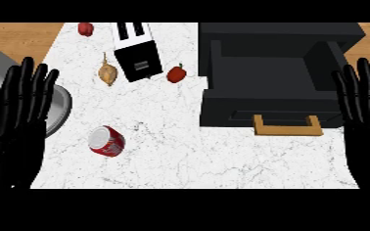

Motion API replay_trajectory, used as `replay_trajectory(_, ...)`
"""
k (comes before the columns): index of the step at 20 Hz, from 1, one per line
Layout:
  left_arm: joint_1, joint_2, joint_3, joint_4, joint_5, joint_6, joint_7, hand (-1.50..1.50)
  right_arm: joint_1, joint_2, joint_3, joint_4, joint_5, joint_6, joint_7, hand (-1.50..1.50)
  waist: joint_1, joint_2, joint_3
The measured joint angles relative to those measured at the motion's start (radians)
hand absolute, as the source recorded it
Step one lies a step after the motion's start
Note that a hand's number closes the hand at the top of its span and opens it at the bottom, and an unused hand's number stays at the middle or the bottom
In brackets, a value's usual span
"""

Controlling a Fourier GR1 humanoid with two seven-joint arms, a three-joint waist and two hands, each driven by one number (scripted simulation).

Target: Pick up the can, place it into the drawer and close the drawer

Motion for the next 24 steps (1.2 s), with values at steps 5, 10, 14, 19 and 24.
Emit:
replay_trajectory(5, -0.017, 0.058, -0.107, -0.016, 0.211, -0.244, -0.028, -1.5, -0.027, -0.006, -0.007, 0.002, 0.001, 0.003, -0.017, -1.5, -0.027, 0.017, 0.002)
replay_trajectory(10, 0.029, 0.232, -0.214, 0.023, 0.358, -0.536, 0.016, -1.5, 0.021, -0.001, -0.004, 0.049, 0.004, -0.008, 0.068, -1.5, -0.04, 0.03, 0.003)
replay_trajectory(14, 0.077, 0.407, -0.148, 0.075, 0.516, -0.761, -0.014, -1.5, 0.061, -0.001, -0.011, 0.045, 0.005, -0.021, 0.136, -1.5, -0.025, 0.027, 0.004)
replay_trajectory(19, 0.089, 0.583, -0.015, 0.198, 0.676, -0.963, -0.06, -1.5, 0.128, 0.006, -0.008, 0.022, 0.006, -0.015, 0.137, -1.5, -0.019, 0.024, 0.006)
replay_trajectory(24, 0.062, 0.671, 0.043, 0.326, 0.795, -1.026, -0.033, -1.5, 0.149, 0.003, -0.024, 0.022, 0.002, -0.001, 0.128, -1.5, -0.017, 0.024, 0.007)
